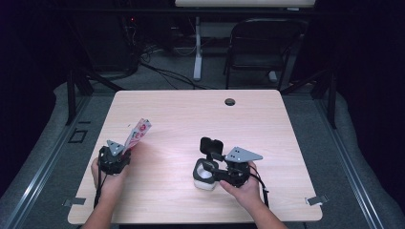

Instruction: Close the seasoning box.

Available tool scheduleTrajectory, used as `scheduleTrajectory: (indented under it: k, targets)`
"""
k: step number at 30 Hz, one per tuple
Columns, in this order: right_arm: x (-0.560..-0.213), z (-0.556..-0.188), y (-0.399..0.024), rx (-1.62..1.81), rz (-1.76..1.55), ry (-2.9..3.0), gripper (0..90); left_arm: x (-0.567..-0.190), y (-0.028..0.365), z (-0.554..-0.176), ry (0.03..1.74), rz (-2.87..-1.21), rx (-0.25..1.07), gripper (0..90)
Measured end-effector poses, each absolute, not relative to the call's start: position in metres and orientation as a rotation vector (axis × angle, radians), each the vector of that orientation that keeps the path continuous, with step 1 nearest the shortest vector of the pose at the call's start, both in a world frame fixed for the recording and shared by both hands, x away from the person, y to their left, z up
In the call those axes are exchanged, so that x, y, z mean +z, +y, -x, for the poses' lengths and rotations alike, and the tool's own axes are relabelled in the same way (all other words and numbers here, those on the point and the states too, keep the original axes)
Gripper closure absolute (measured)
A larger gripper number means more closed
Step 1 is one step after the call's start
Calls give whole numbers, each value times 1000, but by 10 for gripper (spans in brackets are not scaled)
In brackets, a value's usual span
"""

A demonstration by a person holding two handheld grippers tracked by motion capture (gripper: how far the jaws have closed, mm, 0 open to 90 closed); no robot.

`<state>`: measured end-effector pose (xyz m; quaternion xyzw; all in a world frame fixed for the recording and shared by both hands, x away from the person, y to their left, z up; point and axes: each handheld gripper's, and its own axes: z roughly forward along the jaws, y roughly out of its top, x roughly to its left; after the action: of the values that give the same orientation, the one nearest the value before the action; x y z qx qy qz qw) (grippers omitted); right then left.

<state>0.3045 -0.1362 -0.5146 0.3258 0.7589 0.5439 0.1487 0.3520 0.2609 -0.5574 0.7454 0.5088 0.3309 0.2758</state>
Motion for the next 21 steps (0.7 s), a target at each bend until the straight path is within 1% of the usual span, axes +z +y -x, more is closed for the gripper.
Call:
scheduleTrajectory:
  k: [4,5,6,7,8,9,10,11,12,15,21]
  targets:
    - [-515,-305,-136,1569,-936,2182,486,-558,260,-352,1363,-2006,891,656]
    - [-515,-305,-136,1569,-937,2182,486,-558,261,-352,1358,-2000,882,634]
    - [-515,-305,-136,1569,-937,2182,486,-558,261,-353,1356,-2007,867,634]
    - [-515,-305,-137,1570,-935,2180,486,-558,261,-353,1345,-2005,858,584]
    - [-515,-305,-137,1570,-935,2180,486,-558,261,-353,1340,-2006,860,584]
    - [-514,-305,-137,1568,-936,2176,487,-558,260,-352,1334,-2005,870,555]
    - [-514,-305,-137,1568,-936,2176,487,-557,260,-352,1324,-1999,870,555]
    - [-514,-305,-137,1567,-935,2171,487,-556,259,-351,1305,-1982,860,510]
    - [-514,-305,-137,1567,-935,2171,487,-556,258,-351,1292,-1977,851,510]
    - [-513,-305,-139,1577,-946,2151,488,-553,254,-350,1246,-1969,850,457]
    - [-506,-301,-140,1573,-916,2111,492,-543,247,-346,1208,-1949,822,456]
